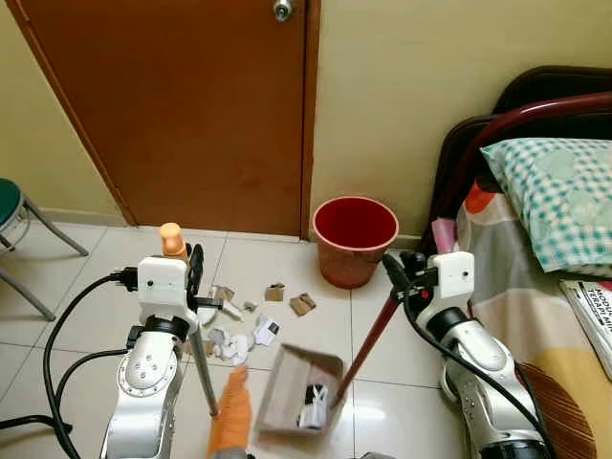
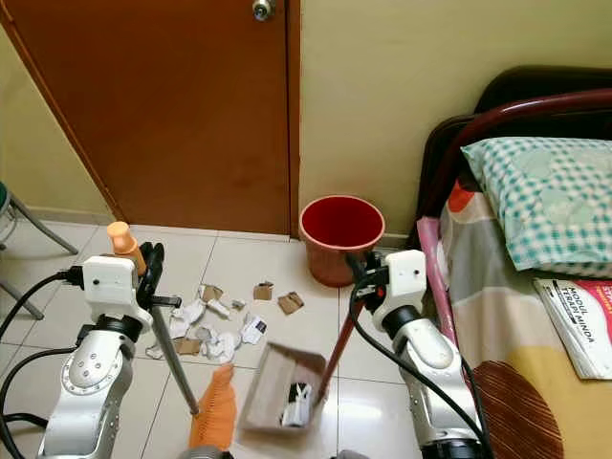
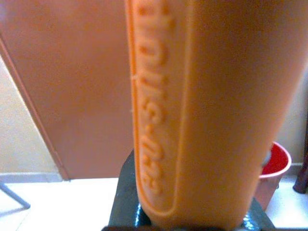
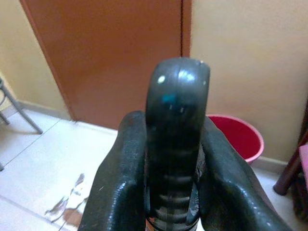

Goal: Sweep floor

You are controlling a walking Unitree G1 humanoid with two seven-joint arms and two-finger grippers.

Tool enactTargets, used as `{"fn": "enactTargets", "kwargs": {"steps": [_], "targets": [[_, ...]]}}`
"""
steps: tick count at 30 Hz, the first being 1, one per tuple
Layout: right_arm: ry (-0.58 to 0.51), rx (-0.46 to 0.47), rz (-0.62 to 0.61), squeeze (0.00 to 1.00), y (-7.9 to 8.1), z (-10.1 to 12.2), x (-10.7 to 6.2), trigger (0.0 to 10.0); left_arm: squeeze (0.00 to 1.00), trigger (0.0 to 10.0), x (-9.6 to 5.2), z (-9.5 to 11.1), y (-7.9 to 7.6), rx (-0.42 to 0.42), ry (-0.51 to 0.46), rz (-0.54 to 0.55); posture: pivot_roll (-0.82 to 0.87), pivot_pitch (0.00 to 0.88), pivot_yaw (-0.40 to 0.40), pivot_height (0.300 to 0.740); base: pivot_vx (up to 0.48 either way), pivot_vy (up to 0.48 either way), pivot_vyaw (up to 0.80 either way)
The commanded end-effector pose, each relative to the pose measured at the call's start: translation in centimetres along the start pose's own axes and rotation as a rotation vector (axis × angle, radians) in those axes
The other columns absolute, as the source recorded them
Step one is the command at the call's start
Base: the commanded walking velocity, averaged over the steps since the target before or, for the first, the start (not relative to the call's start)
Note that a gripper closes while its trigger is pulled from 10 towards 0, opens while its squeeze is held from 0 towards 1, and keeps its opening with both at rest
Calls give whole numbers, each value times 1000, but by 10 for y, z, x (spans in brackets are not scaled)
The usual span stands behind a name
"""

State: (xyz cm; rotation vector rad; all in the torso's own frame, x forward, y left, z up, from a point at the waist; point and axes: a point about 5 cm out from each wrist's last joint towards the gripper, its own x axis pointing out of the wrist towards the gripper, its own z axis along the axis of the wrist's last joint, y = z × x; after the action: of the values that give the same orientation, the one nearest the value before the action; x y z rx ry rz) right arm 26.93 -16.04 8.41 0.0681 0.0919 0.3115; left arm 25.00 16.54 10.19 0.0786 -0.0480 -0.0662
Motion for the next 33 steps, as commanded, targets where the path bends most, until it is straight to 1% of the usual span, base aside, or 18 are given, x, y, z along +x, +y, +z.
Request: {"fn": "enactTargets", "kwargs": {"steps": [1,5,11,14,17,20,21,23,25,27,31,33], "targets": [[-79,-15,6,0,4,15,3,10000,0,10000,2,1,-10,-77,-8,-27,-9,16,-12,740,465,0,0],[-89,-10,-4,0,5,16,3,10000,0,10000,2,2,-10,-80,-12,-27,-9,22,-9,740,465,0,0],[-83,-10,-32,0,0,15,1,10000,0,10000,2,3,-10,-86,-15,-31,-9,22,-9,740,462,0,0],[-80,-14,-54,0,-3,15,1,10000,0,10000,6,6,-8,-85,-23,-28,-19,21,-4,740,450,0,0],[-78,-15,-58,0,-4,14,0,10000,0,10000,7,7,-7,-83,-27,-27,-19,21,-4,740,451,0,0],[-65,-18,-73,0,0,10,-2,10000,0,10000,8,12,-3,-75,-42,-26,-18,22,-5,740,450,0,0],[-62,-12,-75,0,2,9,-3,10000,0,10000,7,13,-2,-73,-43,-25,-21,40,-8,740,446,0,0],[-60,-10,-75,0,3,8,-3,10000,0,10000,6,13,-1,-73,-43,-25,-21,40,-8,740,446,0,0],[-53,-6,-66,0,9,4,-4,10000,0,10000,3,10,0,-63,-31,-36,-13,37,3,740,441,0,0],[-52,-6,-63,0,12,2,-4,10000,0,10000,2,9,0,-60,-25,-43,-12,30,10,740,439,0,0],[-68,-20,-60,0,11,5,0,10000,0,10000,6,10,-2,-63,-29,-49,-19,24,21,740,438,0,0],[-84,-35,-65,0,6,11,3,10000,0,10000,10,13,-5,-61,-33,-49,-26,25,28,740,339,0,0]]}}
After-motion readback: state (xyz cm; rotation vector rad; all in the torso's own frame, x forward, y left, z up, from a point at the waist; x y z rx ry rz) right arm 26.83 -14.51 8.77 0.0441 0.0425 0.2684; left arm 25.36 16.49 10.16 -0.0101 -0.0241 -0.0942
